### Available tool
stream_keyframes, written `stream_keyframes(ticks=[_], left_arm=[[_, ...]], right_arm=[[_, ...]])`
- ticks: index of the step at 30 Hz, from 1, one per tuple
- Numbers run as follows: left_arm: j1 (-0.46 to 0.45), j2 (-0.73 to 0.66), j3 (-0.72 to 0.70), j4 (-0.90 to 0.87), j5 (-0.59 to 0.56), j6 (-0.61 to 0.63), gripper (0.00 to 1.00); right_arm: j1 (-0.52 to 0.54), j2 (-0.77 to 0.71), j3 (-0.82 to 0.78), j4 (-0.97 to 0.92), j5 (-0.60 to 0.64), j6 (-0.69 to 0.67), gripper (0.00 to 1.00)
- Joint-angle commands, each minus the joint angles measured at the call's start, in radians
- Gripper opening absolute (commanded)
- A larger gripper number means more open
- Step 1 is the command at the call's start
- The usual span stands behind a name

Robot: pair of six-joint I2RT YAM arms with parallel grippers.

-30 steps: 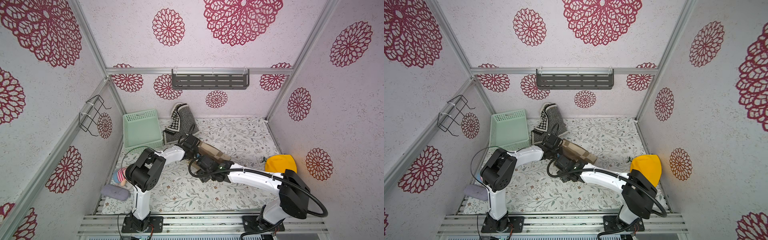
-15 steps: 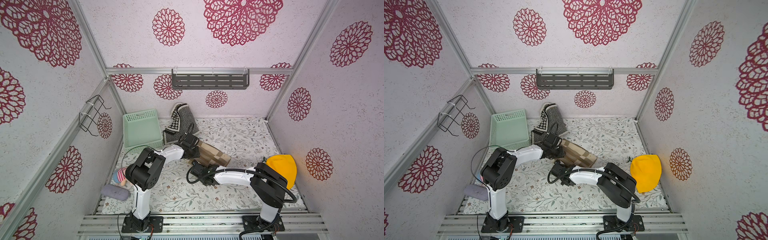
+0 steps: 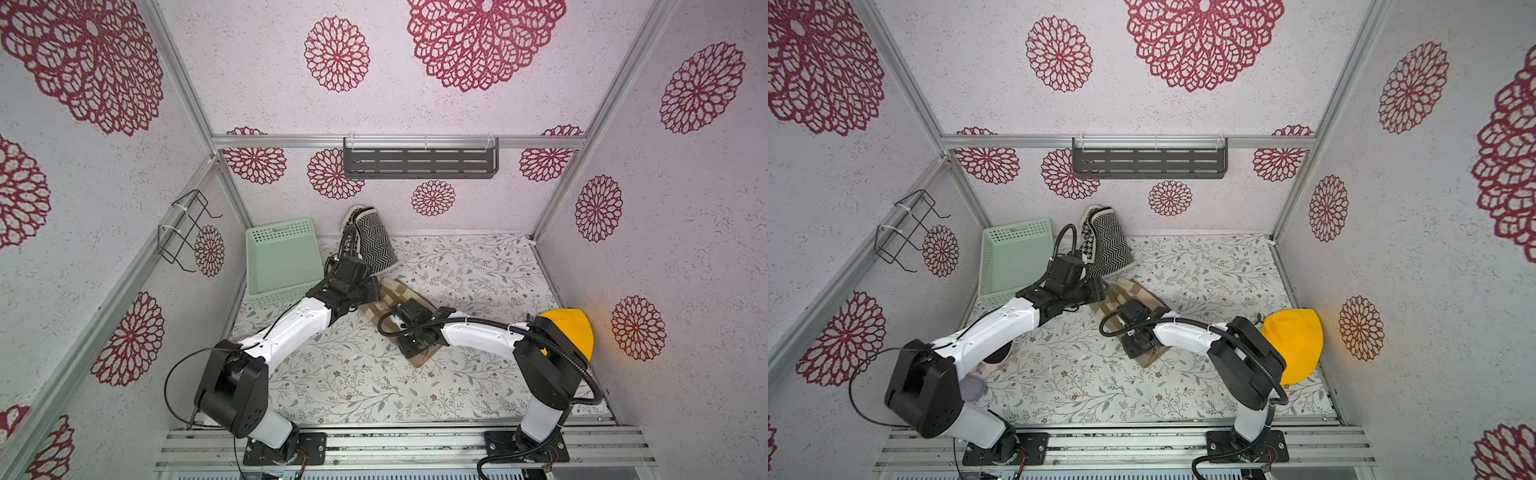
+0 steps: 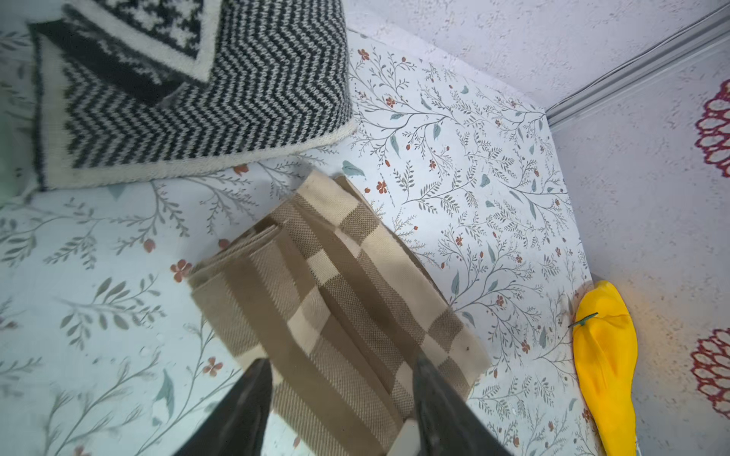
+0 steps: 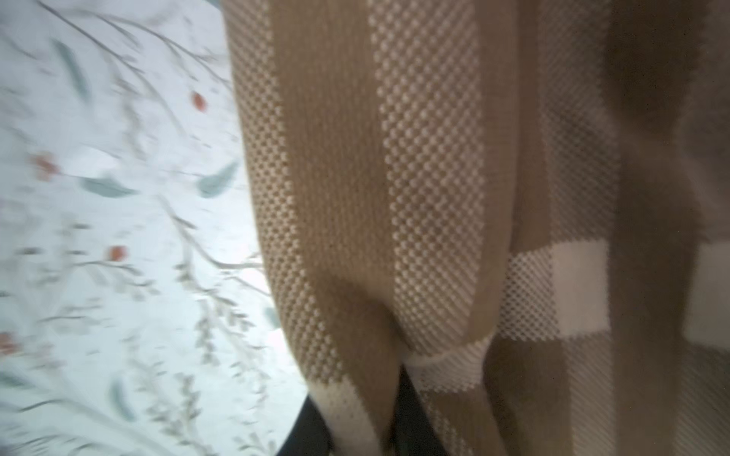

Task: Roll up the scarf and place it into the basket
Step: Roll the scarf at the center of the board.

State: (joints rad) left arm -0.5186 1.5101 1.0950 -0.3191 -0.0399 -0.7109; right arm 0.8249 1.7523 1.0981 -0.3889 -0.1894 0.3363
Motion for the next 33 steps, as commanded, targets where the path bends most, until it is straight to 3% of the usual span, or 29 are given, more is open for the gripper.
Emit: stream_keyframes(ticks=[1, 7, 12, 22, 33], left_arm=[[-0.022, -0.016, -0.06, -0.019, -0.051, -0.025, 0.59], [-0.095, 0.06, -0.032, -0.033, -0.051, -0.02, 0.49], [-0.122, 0.192, 0.078, -0.035, -0.033, 0.01, 0.42], [-0.122, 0.373, 0.239, -0.047, -0.019, 0.055, 0.32], [-0.118, 0.587, 0.333, 0.101, 0.009, 0.101, 0.24]], right_arm=[[-0.078, -0.041, -0.074, 0.103, -0.431, 0.157, 0.19], [-0.202, -0.057, -0.145, 0.166, -0.57, 0.23, 0.18], [-0.295, -0.034, -0.187, 0.192, -0.622, 0.238, 0.24], [-0.404, -0.042, -0.184, 0.132, -0.601, 0.177, 0.41], [-0.479, -0.083, -0.15, 0.06, -0.523, 0.138, 0.52]])
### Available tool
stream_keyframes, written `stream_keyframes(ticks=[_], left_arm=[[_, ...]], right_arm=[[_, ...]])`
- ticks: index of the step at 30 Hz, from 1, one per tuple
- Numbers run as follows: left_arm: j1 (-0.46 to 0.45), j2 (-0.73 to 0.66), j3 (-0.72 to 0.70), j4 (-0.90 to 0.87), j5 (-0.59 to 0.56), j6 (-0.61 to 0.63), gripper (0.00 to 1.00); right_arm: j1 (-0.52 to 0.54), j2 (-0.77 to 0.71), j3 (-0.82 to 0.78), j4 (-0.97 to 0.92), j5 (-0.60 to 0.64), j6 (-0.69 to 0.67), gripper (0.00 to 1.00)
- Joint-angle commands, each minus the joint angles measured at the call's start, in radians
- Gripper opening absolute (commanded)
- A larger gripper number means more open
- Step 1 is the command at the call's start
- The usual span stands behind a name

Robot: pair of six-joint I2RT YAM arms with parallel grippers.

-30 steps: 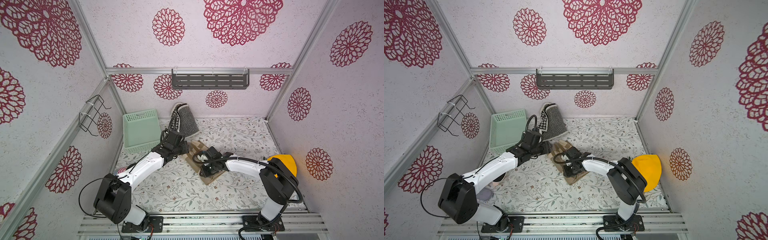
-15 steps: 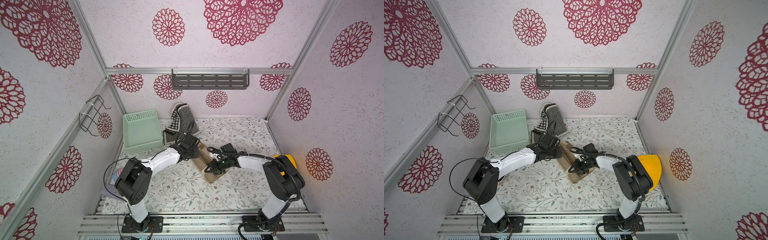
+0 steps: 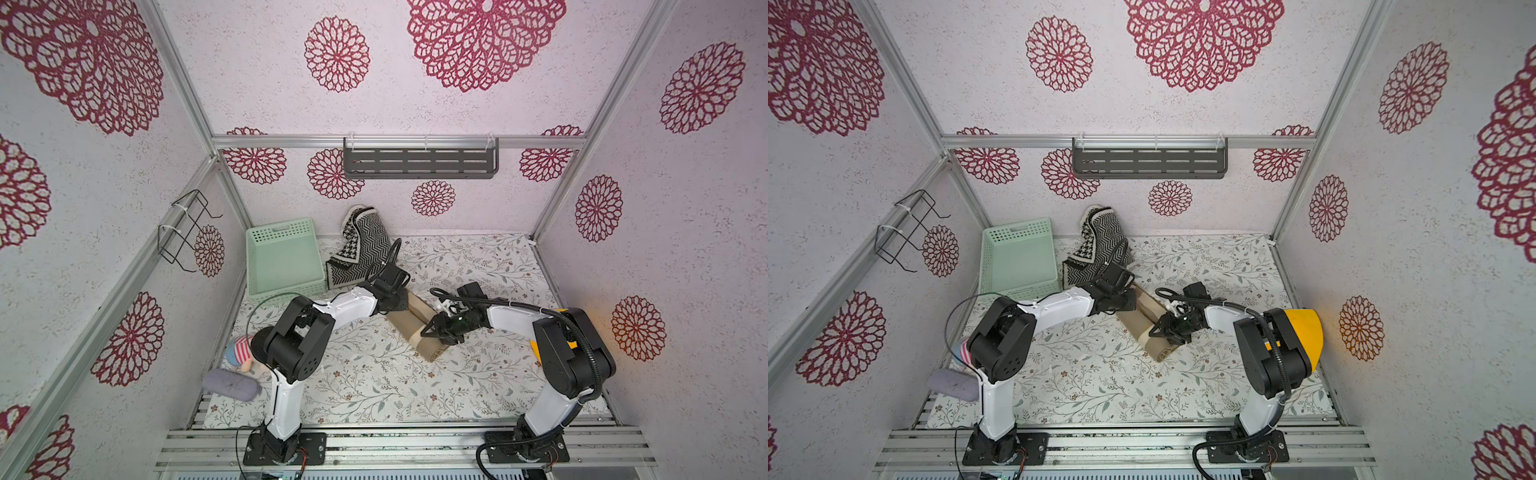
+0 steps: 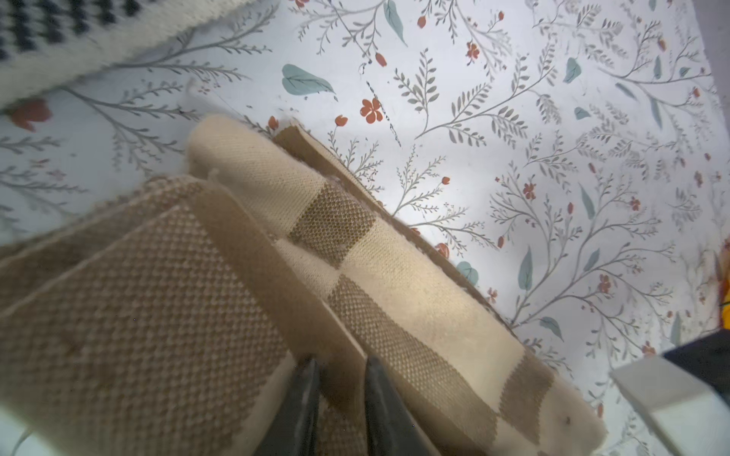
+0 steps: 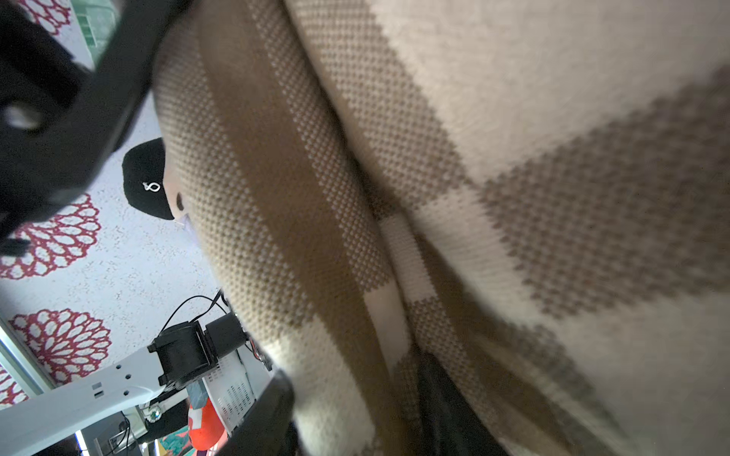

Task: Roll up the scarf and place it into the basket
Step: Roll the scarf at the center of the board.

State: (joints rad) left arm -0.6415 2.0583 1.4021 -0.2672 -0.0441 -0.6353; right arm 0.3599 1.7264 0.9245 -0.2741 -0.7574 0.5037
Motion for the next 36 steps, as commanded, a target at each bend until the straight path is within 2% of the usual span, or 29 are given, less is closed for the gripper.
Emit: stream_keyframes(ticks=[1, 6, 9, 12, 14, 17, 20, 23, 26, 31, 36], left_arm=[[0.007, 0.055, 0.039, 0.053, 0.012, 0.03, 0.24], [0.015, 0.099, 0.078, 0.06, 0.021, 0.036, 0.23], [0.016, 0.116, 0.094, 0.058, 0.036, 0.034, 0.23], [0.016, 0.118, 0.095, 0.053, 0.042, 0.024, 0.24], [0.016, 0.115, 0.093, 0.044, 0.044, 0.021, 0.24], [0.016, 0.106, 0.092, 0.033, 0.049, 0.019, 0.25], [0.016, 0.094, 0.095, 0.015, 0.051, 0.016, 0.26], [0.016, 0.084, 0.099, 0.004, 0.051, 0.019, 0.27], [0.019, 0.085, 0.114, -0.014, 0.052, 0.022, 0.28], [0.02, 0.089, 0.125, -0.037, 0.049, 0.026, 0.28], [0.026, 0.062, 0.127, -0.043, 0.067, 0.029, 0.36]], right_arm=[[-0.015, -0.07, 0.029, -0.068, 0.061, -0.035, 0.53], [-0.01, -0.179, 0.053, -0.144, 0.216, -0.088, 0.6], [0.038, -0.279, 0.048, -0.195, 0.462, -0.123, 0.62], [0.155, -0.378, 0.04, -0.212, 0.714, -0.158, 0.64], [0.286, -0.413, 0.054, -0.237, 0.906, -0.196, 0.66], [0.455, -0.399, 0.073, -0.264, 1.117, -0.233, 0.67], [0.586, -0.346, 0.091, -0.267, 1.266, -0.263, 0.68], [0.665, -0.263, 0.114, -0.262, 1.344, -0.295, 0.69], [0.69, -0.17, 0.124, -0.25, 1.368, -0.325, 0.69], [0.692, -0.076, 0.101, -0.204, 1.376, -0.359, 0.76], [0.656, 0.008, 0.087, -0.19, 1.332, -0.352, 0.77]])
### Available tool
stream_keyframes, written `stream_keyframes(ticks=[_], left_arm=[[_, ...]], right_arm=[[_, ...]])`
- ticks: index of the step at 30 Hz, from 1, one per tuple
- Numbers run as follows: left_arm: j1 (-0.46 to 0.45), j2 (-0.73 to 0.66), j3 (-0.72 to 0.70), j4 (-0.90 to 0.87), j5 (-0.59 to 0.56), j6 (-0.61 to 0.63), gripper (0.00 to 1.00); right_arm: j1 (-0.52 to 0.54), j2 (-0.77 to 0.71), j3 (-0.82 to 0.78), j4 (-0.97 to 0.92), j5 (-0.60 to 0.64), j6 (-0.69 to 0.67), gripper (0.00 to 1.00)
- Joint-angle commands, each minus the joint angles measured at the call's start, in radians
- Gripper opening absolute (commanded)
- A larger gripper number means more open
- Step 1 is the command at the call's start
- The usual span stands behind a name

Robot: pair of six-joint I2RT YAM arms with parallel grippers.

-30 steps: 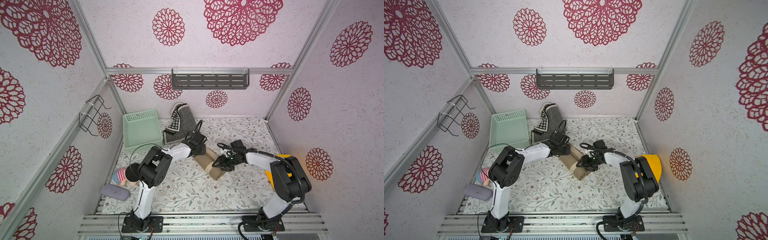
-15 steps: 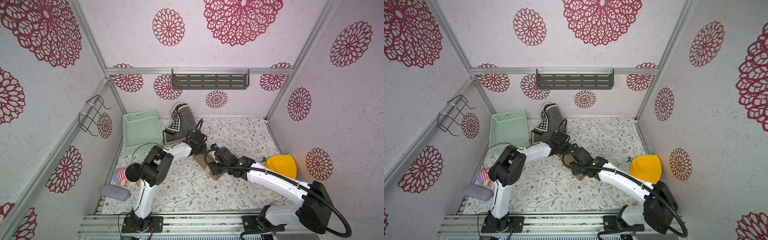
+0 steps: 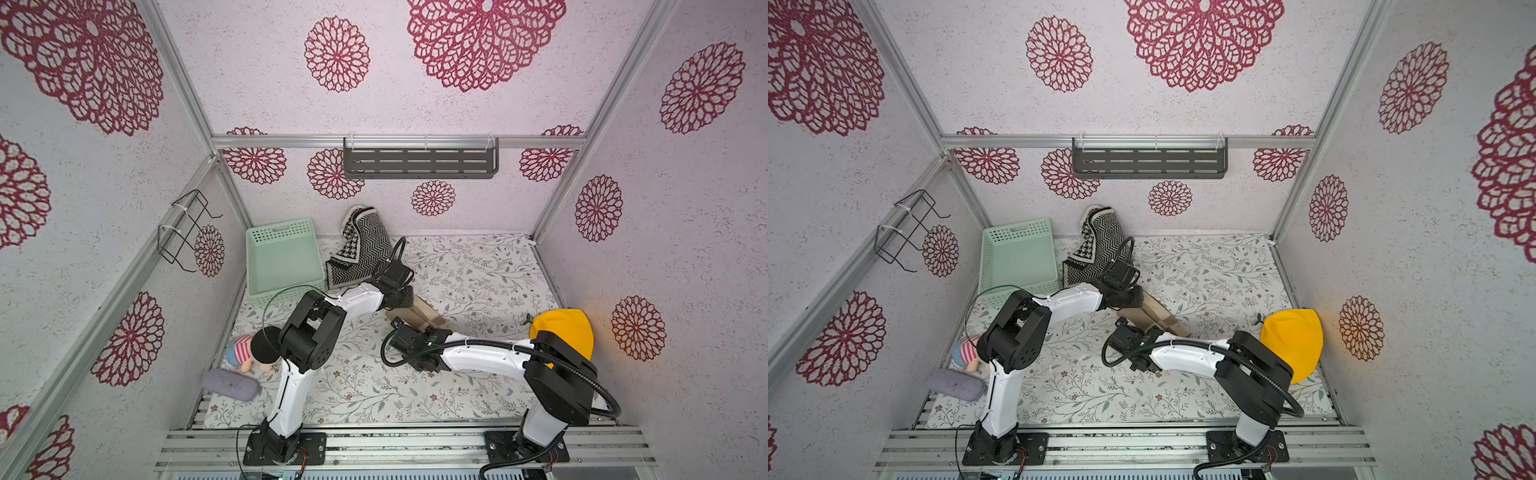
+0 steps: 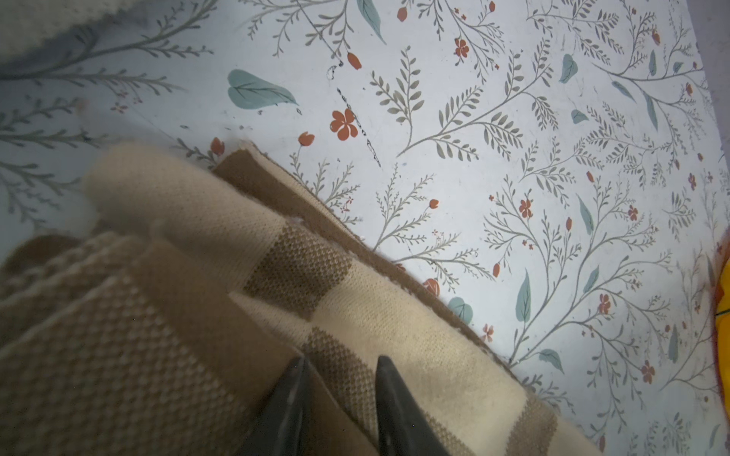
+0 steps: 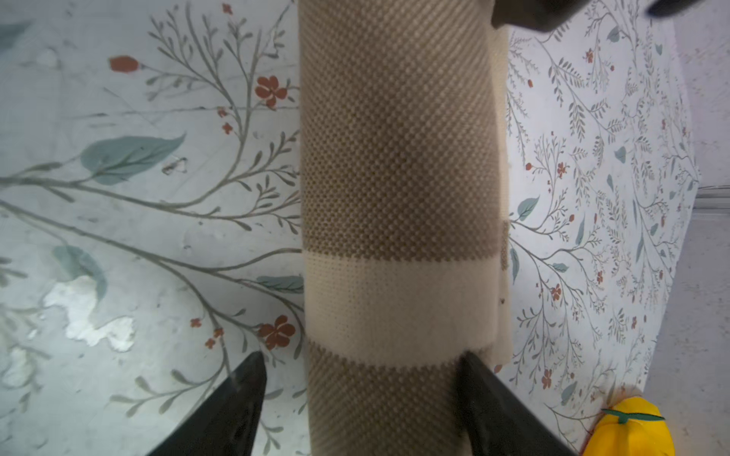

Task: Roll up the scarf and place it into the basket
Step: Roll the scarf at the center of the board.

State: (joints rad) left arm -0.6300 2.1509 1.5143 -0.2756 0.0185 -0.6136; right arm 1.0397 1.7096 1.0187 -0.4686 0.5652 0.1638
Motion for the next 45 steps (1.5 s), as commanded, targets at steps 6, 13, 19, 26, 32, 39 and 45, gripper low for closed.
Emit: stream_keyframes(ticks=[6, 13, 19, 26, 32, 39, 45], left_arm=[[0.016, -0.146, 0.03, -0.095, -0.025, 0.049, 0.51], [0.021, -0.363, -0.029, -0.182, -0.197, 0.032, 0.6], [0.021, -0.493, -0.154, -0.195, -0.234, -0.021, 0.61], [-0.001, -0.45, -0.192, -0.187, -0.142, -0.051, 0.54], [-0.026, -0.376, -0.147, -0.197, -0.124, -0.045, 0.47], [-0.029, -0.274, -0.092, -0.183, -0.072, -0.02, 0.39], [-0.027, -0.149, -0.02, -0.196, -0.067, -0.013, 0.33]], right_arm=[[-0.084, 0.076, -0.018, 0.01, -0.084, 0.017, 0.57], [-0.127, 0.023, 0.057, -0.034, -0.401, 0.049, 0.21], [-0.189, -0.024, 0.092, -0.049, -0.79, 0.151, 0.14], [-0.309, -0.024, 0.037, 0.017, -1.055, 0.253, 0.15], [-0.407, -0.021, -0.027, 0.094, -1.178, 0.297, 0.2], [-0.496, -0.013, -0.082, 0.141, -1.248, 0.312, 0.29], [-0.531, -0.031, -0.08, 0.108, -1.229, 0.278, 0.46]])
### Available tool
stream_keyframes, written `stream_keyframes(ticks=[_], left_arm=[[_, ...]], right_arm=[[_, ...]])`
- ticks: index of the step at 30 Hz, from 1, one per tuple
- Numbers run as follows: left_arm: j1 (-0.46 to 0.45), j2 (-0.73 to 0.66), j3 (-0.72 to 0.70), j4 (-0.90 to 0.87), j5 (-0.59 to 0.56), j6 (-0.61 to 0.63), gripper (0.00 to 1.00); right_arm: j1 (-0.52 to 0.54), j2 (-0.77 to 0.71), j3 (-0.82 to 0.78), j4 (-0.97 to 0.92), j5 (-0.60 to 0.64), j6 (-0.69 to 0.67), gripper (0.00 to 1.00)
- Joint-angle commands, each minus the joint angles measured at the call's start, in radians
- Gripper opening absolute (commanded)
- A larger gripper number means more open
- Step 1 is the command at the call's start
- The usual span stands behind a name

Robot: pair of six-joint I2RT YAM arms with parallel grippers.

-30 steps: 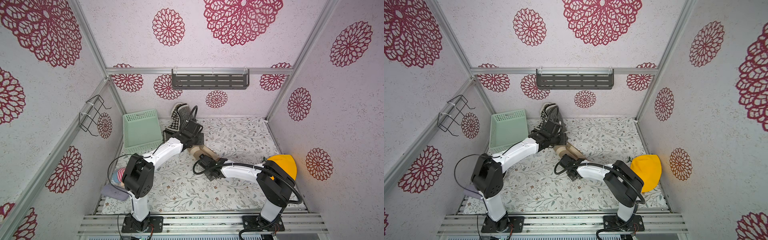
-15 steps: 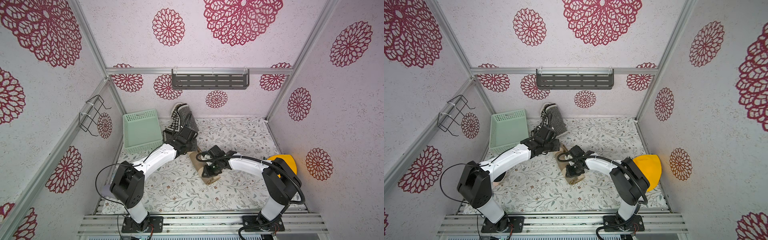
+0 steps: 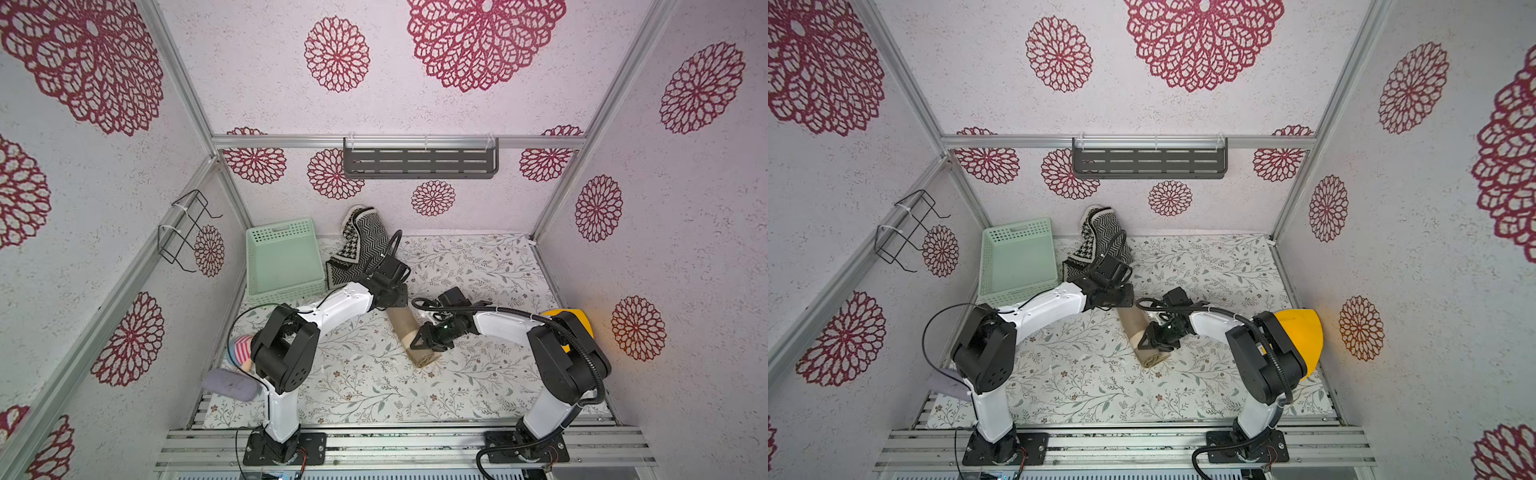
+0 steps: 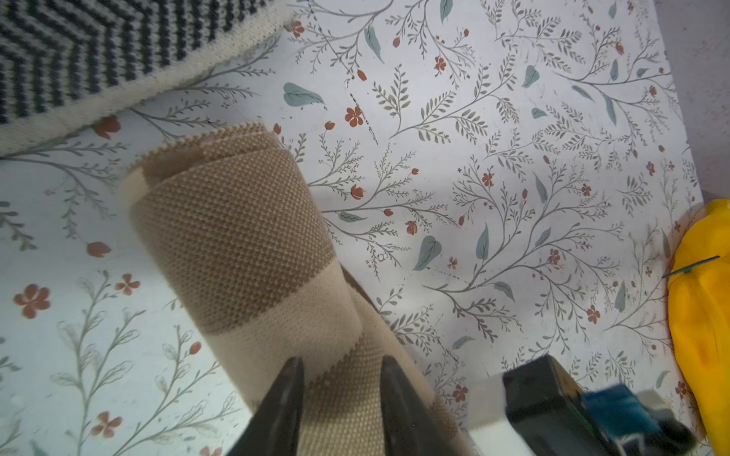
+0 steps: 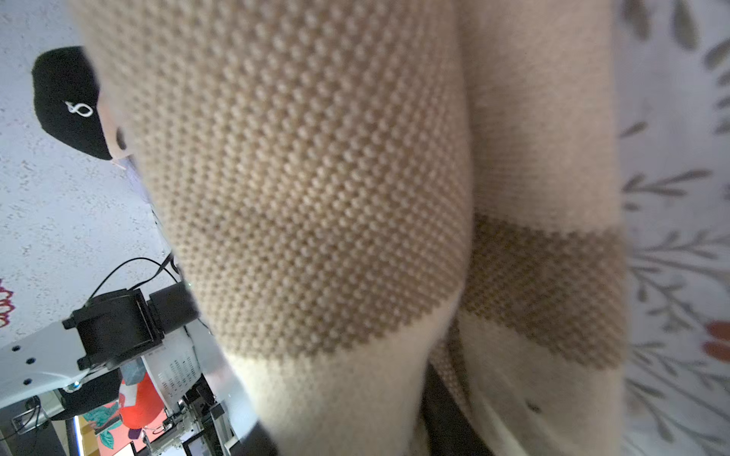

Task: Roll up the scarf and place it into the basket
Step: Roll the scarf at the center of the board, then pick up the scarf at the center of the board.

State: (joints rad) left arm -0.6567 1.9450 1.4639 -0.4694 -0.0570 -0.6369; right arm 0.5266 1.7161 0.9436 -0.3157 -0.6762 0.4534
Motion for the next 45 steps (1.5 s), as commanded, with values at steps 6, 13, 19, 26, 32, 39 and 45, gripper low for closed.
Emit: stream_keyframes(ticks=[6, 13, 19, 26, 32, 39, 45], left_arm=[[0.015, 0.141, 0.082, -0.001, 0.005, 0.006, 0.32], [0.018, 0.247, 0.182, 0.002, 0.036, 0.003, 0.31], [0.019, 0.273, 0.221, -0.018, 0.04, -0.001, 0.31], [0.023, 0.22, 0.244, -0.047, 0.097, -0.019, 0.47], [0.025, 0.082, 0.186, -0.049, 0.154, -0.056, 0.56], [0.026, -0.103, 0.041, -0.057, 0.132, -0.138, 0.66], [0.028, -0.16, -0.144, 0.034, 0.089, -0.242, 0.83]], right_arm=[[-0.051, -0.084, 0.006, -0.116, 0.082, -0.056, 0.58], [-0.063, -0.098, 0.035, -0.183, 0.211, -0.096, 0.67], [-0.069, -0.097, 0.029, -0.178, 0.264, -0.1, 0.68], [-0.078, -0.048, -0.028, -0.108, 0.275, -0.07, 0.53], [-0.082, -0.033, -0.058, -0.033, 0.242, -0.024, 0.48], [-0.082, -0.033, -0.072, 0.009, 0.196, 0.008, 0.48], [-0.081, -0.04, -0.088, 0.059, 0.166, 0.041, 0.49]])
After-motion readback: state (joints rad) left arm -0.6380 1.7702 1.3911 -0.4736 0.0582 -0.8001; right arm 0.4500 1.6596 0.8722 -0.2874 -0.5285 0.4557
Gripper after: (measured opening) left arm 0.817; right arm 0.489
